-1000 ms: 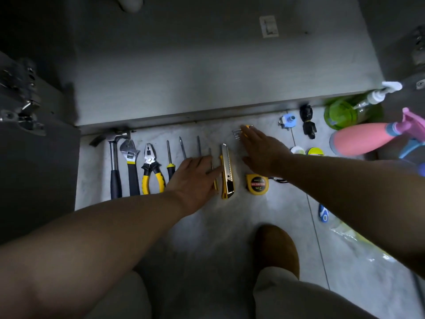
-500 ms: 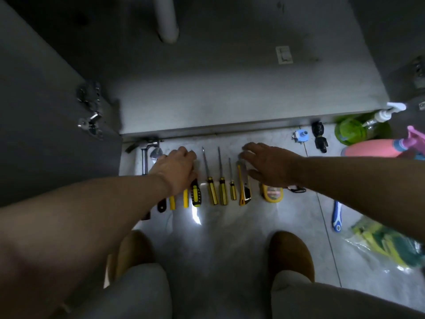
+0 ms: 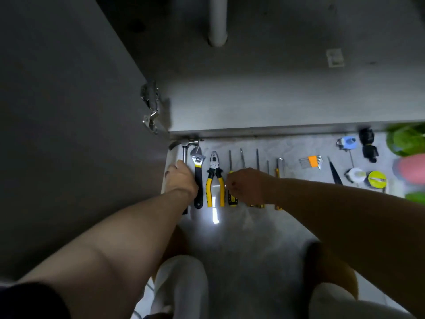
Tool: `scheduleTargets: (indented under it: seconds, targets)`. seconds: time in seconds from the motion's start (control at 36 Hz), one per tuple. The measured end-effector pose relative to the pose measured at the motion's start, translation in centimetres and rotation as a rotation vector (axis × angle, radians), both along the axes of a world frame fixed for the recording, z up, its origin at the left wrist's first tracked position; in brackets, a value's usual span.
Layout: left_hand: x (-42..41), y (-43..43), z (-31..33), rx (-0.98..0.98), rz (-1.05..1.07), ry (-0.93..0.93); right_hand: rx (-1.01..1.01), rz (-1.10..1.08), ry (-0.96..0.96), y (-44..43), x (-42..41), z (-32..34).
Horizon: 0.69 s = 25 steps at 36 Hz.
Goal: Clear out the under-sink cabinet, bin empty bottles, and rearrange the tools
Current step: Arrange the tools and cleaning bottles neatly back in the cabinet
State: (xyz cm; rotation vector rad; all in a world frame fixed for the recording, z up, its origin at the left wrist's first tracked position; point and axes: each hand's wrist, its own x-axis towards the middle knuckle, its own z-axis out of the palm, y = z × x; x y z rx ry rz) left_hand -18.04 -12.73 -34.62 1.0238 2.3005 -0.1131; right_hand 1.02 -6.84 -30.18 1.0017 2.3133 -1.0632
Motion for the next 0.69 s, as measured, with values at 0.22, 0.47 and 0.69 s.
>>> scheduleTargets:
  seconds: [0.22,0.47,0.69]
  targets:
    - [-1.0,-0.7,-1.1,-0.043,0.228,-0.115,-0.021,-0.039,-0.041,-0.3,-0.6,-1.6]
    - [-0.8,-1.0,-0.8,0.004,0.393,-0.416,-0.099,-0.115,0.029,-0.7,-1.8,-1.5]
    - [0.2,-2.8,0.5,0.146,0.749,-0.926,-0.284,-0.376,0.057,-1.1,-3.2,-2.0]
